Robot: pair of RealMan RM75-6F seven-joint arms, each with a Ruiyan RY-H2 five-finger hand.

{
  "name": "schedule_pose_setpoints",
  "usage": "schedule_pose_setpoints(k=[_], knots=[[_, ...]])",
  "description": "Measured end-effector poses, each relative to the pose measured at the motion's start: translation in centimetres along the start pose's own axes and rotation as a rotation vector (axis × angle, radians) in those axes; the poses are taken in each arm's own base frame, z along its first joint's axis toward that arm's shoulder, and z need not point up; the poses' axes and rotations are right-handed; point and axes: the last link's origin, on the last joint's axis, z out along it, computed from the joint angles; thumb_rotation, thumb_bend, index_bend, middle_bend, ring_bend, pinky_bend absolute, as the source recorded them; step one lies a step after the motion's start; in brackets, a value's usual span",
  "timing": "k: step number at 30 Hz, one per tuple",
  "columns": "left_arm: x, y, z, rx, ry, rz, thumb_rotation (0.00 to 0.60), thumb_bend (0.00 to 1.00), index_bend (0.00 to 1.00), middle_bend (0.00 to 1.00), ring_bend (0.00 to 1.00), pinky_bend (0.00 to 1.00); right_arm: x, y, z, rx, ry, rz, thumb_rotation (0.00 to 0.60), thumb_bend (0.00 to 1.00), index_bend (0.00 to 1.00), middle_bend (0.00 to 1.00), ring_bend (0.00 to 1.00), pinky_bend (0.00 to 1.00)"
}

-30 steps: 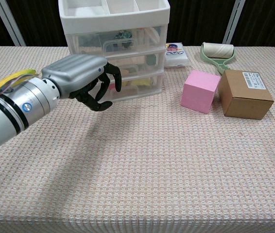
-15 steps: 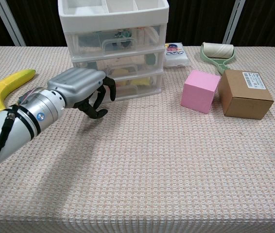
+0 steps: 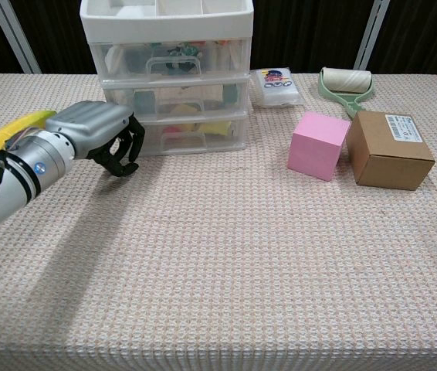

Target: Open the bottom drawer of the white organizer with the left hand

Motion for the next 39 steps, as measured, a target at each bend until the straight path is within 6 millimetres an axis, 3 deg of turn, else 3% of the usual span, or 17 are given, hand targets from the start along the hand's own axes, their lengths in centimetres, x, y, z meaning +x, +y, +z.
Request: schedule_pose_setpoints(k=[7, 15, 31, 39], knots=[[0.8, 0.9, -0.9, -0.008, 0.022, -0.101, 0.600, 0.34, 0.36, 0.61, 0.80, 0.99, 0.1, 0.1, -0.1, -0.004, 0.001, 0.001, 0.600, 0.08, 0.00, 0.00, 0.00, 0.00], [2.2, 5.0, -2.8, -0.043, -0.034, -0.519, 0.600, 0.38, 0.33, 0.65, 0.83, 1.00, 0.1, 0.0, -0.1, 0.005, 0.003, 0.005, 0.600, 0.08, 0.00, 0.00, 0.00, 0.00], [1.0, 8.7, -2.3, 0.267, -0.346, -1.316, 0.600, 0.43, 0.15, 0.74, 0.89, 1.00, 0.3, 0.4, -0.5, -0.004, 0.012, 0.004, 0.600, 0.08, 0.00, 0.00, 0.00, 0.00], [1.3, 10.2, -1.9, 0.352, -0.303, -1.499, 0.600, 0.43, 0.12, 0.74, 0.90, 1.00, 0.4, 0.2, -0.6, -0.003, 0.014, 0.003, 0.600, 0.08, 0.00, 0.00, 0.00, 0.00]])
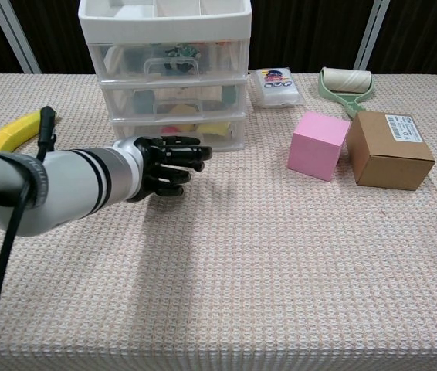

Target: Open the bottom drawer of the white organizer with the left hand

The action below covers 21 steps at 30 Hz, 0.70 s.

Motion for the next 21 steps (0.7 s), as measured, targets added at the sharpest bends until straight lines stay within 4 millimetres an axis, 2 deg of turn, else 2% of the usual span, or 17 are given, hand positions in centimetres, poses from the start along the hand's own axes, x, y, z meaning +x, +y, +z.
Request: schedule_pose_setpoints(k=[9, 21], knots=[[0.0, -0.8, 0.7, 0.019, 0.071, -0.062, 0.600, 0.43, 0.12, 0.74, 0.90, 1.00, 0.1, -0.1, 0.0, 0.002, 0.000, -0.003, 0.600, 0.08, 0.00, 0.00, 0.00, 0.00], [-0.5, -0.5, 1.7, 0.006, 0.042, -0.267, 0.600, 0.44, 0.14, 0.75, 0.90, 1.00, 0.2, 0.1, -0.3, -0.012, 0.005, -0.003, 0.600, 0.08, 0.00, 0.00, 0.00, 0.00]])
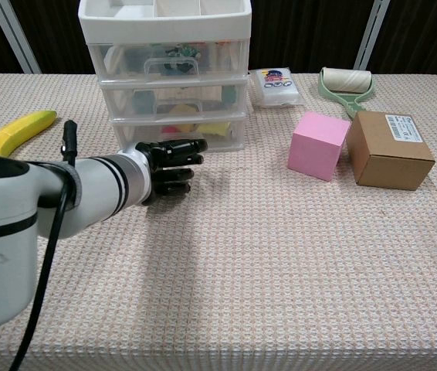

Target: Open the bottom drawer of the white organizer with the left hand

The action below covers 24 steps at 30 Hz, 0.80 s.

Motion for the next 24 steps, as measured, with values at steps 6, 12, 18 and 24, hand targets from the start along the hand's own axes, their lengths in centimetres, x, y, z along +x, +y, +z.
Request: schedule_pose_setpoints(k=[6, 12, 18, 24], knots=[[0.2, 0.2, 0.6, 0.020, 0.003, -0.091, 0.600, 0.45, 0.20, 0.75, 0.90, 1.00, -0.1, 0.1, 0.0, -0.004, -0.002, 0.002, 0.600, 0.08, 0.00, 0.00, 0.00, 0.00], [0.7, 0.5, 1.2, 0.051, 0.005, -0.166, 0.600, 0.48, 0.25, 0.76, 0.90, 1.00, -0.1, 0.1, 0.0, -0.004, -0.004, 0.002, 0.600, 0.08, 0.00, 0.00, 0.00, 0.00], [1.2, 0.9, 1.6, 0.077, 0.001, -0.224, 0.600, 0.50, 0.31, 0.76, 0.90, 1.00, -0.1, 0.2, -0.1, -0.007, -0.003, 0.003, 0.600, 0.08, 0.00, 0.00, 0.00, 0.00], [1.4, 1.2, 1.8, 0.081, 0.001, -0.229, 0.600, 0.52, 0.39, 0.77, 0.90, 1.00, -0.2, 0.2, -0.1, -0.009, -0.004, 0.006, 0.600, 0.08, 0.00, 0.00, 0.00, 0.00]])
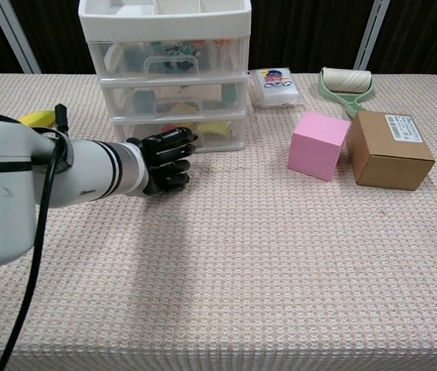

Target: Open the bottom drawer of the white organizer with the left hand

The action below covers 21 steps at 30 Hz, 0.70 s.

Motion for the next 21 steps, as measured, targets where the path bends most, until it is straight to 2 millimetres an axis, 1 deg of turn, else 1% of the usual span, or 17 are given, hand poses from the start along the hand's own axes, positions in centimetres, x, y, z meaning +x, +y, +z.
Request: schedule_pose_setpoints(k=[6, 21], knots=[[0.3, -0.3, -0.1, 0.018, 0.005, -0.009, 0.600, 0.53, 0.43, 0.77, 0.90, 1.00, -0.1, 0.0, 0.1, 0.001, -0.004, 0.003, 0.600, 0.08, 0.00, 0.00, 0.00, 0.00], [1.8, -1.6, -1.5, 0.066, 0.003, -0.015, 0.600, 0.54, 0.44, 0.77, 0.90, 1.00, -0.6, 0.0, 0.1, 0.006, -0.015, 0.005, 0.600, 0.08, 0.00, 0.00, 0.00, 0.00]])
